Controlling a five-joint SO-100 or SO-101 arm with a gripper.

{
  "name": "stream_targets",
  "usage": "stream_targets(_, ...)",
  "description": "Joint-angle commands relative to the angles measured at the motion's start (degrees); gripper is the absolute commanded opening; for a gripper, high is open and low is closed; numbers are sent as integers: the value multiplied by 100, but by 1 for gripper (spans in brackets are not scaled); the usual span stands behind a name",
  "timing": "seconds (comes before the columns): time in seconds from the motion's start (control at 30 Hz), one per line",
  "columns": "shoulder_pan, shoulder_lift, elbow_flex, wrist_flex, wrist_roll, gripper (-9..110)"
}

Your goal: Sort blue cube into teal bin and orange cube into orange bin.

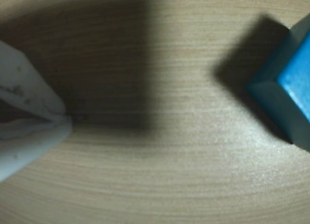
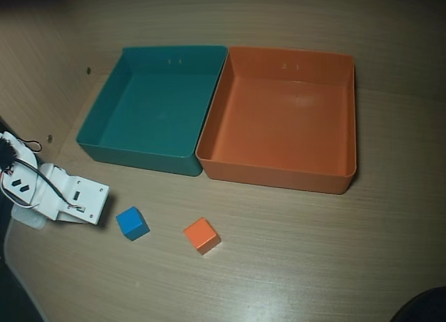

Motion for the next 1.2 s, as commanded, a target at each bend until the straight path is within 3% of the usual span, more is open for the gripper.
stream_targets(0.0, 35, 26, 360, 123, 35, -4)
stream_targets(0.47, -35, 9, 334, 114, 26, -4)
stream_targets(0.73, -44, -105, -606, 105, -53, -4)
stream_targets(0.93, -18, -1301, -1811, 105, -1239, -3)
stream_targets(1.17, 158, -3647, -3894, 105, -2496, 11)
